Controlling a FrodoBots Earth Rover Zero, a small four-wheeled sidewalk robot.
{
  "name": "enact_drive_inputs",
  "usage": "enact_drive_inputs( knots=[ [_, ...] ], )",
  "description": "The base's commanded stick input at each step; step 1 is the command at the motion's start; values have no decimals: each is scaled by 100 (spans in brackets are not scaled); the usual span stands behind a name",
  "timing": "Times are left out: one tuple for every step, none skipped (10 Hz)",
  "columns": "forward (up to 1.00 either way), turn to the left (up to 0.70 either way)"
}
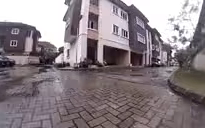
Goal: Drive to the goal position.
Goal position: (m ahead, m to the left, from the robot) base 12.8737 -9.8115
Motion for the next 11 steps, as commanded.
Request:
enact_drive_inputs(
  knots=[
    [70, 0],
    [70, 0],
    [70, 0],
    [70, 0],
    [70, 0],
    [70, 0],
    [70, 0],
    [70, -22],
    [70, -35],
    [70, -35],
    [70, -35]
  ],
)
